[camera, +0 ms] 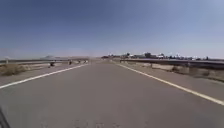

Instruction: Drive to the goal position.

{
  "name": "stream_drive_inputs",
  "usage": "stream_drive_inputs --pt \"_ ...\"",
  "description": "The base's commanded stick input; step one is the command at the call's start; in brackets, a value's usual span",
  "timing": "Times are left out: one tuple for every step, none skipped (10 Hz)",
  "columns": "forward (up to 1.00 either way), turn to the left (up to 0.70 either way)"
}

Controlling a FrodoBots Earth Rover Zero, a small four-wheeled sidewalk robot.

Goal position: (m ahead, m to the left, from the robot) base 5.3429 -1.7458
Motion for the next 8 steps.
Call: stream_drive_inputs --pt "1.00 0.00" --pt "1.00 0.00" --pt "1.00 0.00" --pt "1.00 0.23" --pt "1.00 0.11" --pt "1.00 0.00" --pt "1.00 0.00" --pt "1.00 0.00"
